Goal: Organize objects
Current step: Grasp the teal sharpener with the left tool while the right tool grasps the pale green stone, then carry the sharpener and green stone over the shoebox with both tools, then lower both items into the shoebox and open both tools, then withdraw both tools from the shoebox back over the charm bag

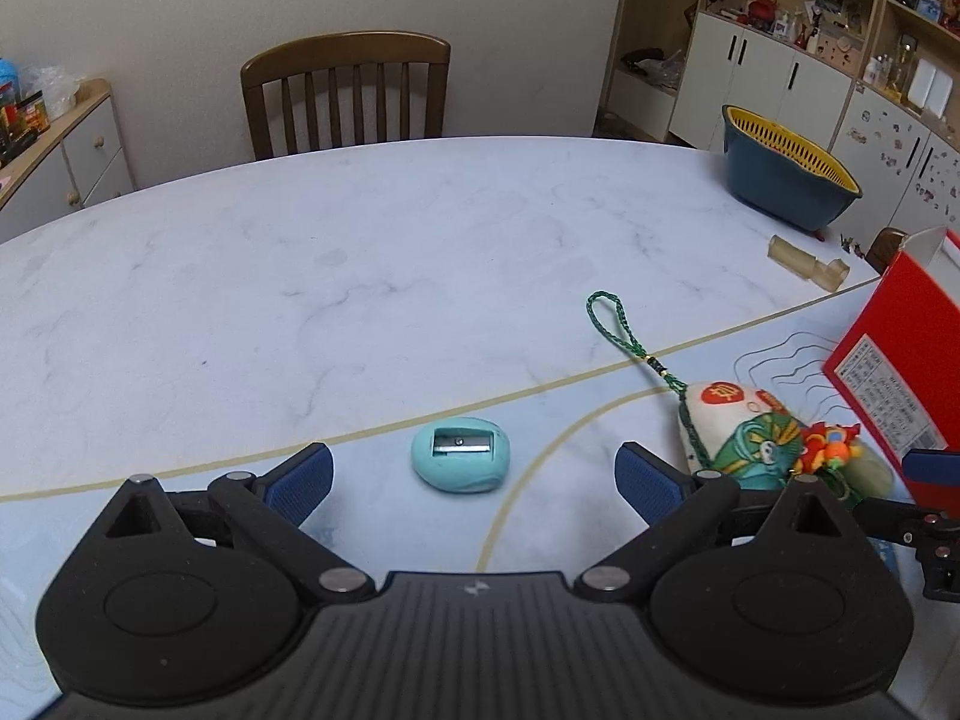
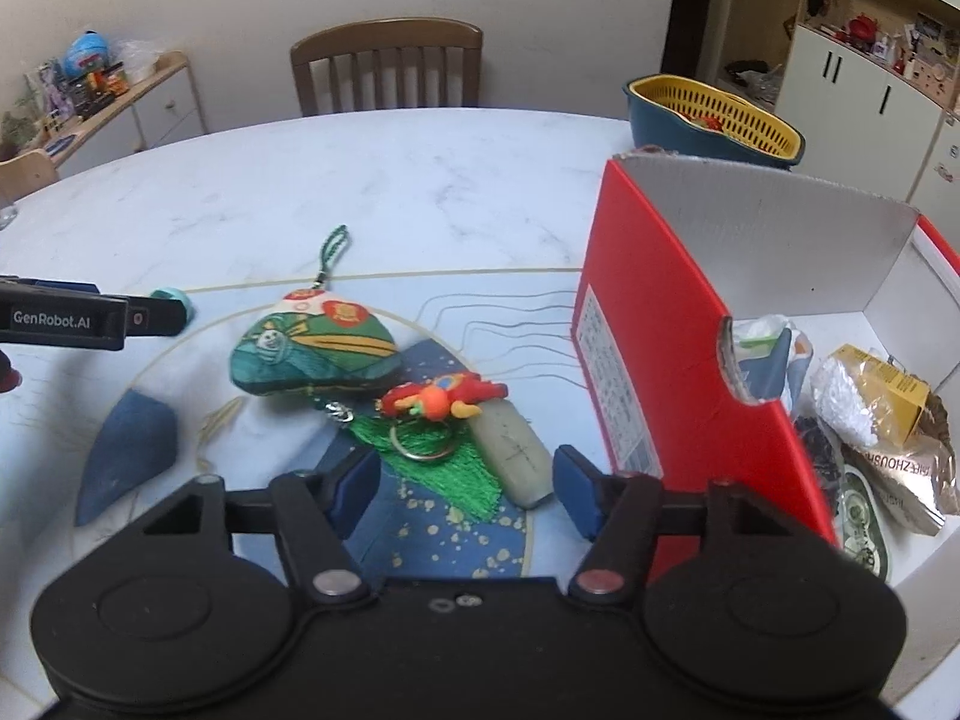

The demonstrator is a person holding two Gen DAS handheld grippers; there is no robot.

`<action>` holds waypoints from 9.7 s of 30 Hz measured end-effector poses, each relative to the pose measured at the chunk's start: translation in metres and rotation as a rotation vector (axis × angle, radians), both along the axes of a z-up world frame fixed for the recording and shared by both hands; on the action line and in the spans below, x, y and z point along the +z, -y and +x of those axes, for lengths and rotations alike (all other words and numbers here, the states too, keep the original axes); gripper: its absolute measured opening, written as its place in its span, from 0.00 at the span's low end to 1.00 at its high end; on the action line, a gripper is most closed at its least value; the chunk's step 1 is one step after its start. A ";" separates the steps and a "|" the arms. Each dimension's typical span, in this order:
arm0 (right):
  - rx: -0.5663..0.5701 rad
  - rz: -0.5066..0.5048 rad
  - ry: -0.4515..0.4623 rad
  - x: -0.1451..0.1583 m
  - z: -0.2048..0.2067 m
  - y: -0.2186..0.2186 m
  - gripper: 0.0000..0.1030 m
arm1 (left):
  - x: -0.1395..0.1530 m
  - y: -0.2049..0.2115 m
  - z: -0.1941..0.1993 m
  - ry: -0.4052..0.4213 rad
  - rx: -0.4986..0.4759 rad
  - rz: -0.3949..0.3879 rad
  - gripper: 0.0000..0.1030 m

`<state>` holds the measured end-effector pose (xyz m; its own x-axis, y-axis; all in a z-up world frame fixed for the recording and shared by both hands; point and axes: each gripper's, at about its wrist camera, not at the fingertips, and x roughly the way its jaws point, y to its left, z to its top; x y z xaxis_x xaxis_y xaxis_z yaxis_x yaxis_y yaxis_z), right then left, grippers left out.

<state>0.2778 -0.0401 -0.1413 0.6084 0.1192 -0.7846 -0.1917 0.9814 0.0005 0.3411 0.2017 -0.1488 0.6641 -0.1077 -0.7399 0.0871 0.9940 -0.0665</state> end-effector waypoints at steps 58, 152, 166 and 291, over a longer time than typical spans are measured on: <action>-0.014 0.026 -0.088 -0.009 0.013 0.012 0.18 | -0.004 0.014 -0.008 -0.027 -0.085 -0.028 0.37; 0.026 0.217 0.124 0.113 -0.047 0.244 0.19 | 0.101 0.297 -0.063 0.012 -0.432 0.020 0.37; 0.090 0.221 -0.062 0.069 0.011 0.273 0.19 | 0.054 0.365 -0.018 -0.174 -0.407 0.101 0.37; 0.159 0.182 -0.022 0.076 -0.079 0.047 0.95 | 0.069 0.091 -0.057 -0.025 -0.227 -0.038 0.99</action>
<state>0.1991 -0.0871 -0.0650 0.5536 0.3528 -0.7544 -0.3419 0.9223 0.1804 0.2845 0.1104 -0.0795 0.6016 -0.2800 -0.7481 0.3056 0.9460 -0.1083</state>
